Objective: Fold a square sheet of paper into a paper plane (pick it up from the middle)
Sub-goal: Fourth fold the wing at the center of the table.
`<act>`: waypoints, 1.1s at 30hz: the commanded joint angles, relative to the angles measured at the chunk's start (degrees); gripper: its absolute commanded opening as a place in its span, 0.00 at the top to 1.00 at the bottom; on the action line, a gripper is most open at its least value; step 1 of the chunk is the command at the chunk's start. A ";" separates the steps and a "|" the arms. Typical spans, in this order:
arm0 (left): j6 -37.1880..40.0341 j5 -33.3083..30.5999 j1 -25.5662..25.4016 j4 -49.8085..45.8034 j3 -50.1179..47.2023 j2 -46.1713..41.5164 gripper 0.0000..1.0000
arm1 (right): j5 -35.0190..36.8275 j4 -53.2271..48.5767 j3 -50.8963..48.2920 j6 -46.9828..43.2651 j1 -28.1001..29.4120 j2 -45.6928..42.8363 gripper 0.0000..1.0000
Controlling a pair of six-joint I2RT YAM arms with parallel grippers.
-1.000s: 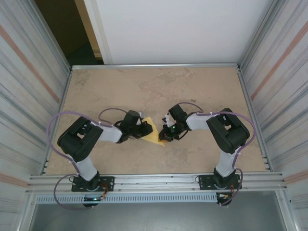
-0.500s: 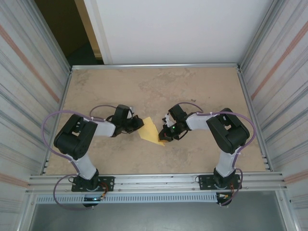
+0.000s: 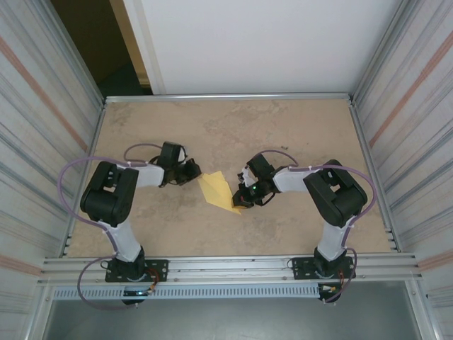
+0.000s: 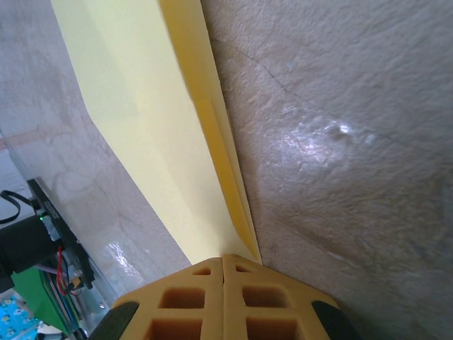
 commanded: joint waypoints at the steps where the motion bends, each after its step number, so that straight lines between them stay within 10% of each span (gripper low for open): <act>1: 4.87 -6.07 1.57 -6.78 3.28 -3.39 0.90 | 9.38 -7.96 -3.45 2.97 0.29 2.60 0.94; 17: -3.60 0.51 -14.68 -1.85 0.11 -6.06 0.89 | 5.46 -4.55 -0.08 2.68 0.29 2.38 0.94; 33: -7.84 -6.93 -13.41 -12.06 1.81 4.38 0.93 | 2.91 -7.99 -5.68 -3.80 0.31 -1.91 0.94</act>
